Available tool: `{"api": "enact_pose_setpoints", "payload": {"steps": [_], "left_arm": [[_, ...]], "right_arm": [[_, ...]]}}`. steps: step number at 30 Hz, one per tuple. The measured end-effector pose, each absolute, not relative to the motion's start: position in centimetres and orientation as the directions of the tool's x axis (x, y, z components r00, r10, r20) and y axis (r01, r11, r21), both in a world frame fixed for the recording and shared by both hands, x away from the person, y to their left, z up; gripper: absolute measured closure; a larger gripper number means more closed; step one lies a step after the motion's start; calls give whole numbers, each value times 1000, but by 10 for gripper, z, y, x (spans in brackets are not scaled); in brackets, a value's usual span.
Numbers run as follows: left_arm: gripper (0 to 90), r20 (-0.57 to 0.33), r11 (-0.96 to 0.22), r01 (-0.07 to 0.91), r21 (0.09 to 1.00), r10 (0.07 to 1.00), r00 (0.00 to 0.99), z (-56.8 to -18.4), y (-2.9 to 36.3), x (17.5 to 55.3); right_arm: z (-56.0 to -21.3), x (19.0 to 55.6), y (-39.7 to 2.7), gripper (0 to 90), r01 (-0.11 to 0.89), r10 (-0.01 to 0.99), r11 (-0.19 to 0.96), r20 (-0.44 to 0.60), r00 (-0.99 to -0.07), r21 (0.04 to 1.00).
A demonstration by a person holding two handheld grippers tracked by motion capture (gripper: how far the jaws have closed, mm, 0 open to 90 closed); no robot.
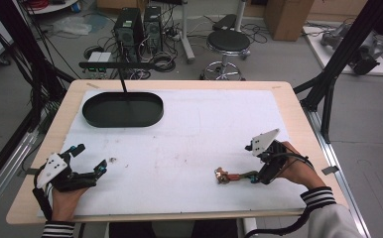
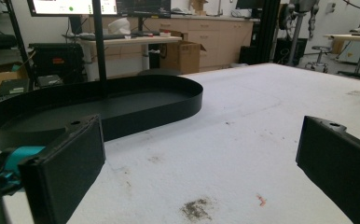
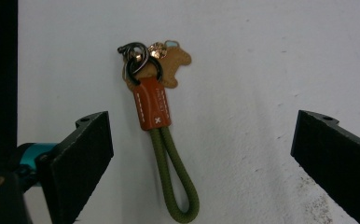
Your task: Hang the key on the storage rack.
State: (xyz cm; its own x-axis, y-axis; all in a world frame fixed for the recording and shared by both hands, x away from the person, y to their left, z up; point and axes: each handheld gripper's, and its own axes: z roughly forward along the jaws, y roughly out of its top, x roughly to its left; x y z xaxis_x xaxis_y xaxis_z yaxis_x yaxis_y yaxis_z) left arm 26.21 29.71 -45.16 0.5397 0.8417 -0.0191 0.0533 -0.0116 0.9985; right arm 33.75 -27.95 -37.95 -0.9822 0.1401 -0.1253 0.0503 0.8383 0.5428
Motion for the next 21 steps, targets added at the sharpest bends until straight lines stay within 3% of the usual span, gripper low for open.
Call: {"api": "enact_pose_setpoints", "payload": {"steps": [10, 15, 21], "left_arm": [[17, -20, -10, 53, 999, 842, 539, -452, 297, 262], [17, -19, -11, 53, 999, 843, 538, -452, 297, 262], [17, -17, -12, 51, 999, 842, 539, -452, 297, 262]], "right_arm": [[-389, 342, -274, 63, 39, 99, 886, -107, -989, 461], [-390, 343, -271, 133, 44, 85, 909, -81, -993, 414], [-392, 345, -265, 155, 29, 61, 931, -76, -995, 363]]}}
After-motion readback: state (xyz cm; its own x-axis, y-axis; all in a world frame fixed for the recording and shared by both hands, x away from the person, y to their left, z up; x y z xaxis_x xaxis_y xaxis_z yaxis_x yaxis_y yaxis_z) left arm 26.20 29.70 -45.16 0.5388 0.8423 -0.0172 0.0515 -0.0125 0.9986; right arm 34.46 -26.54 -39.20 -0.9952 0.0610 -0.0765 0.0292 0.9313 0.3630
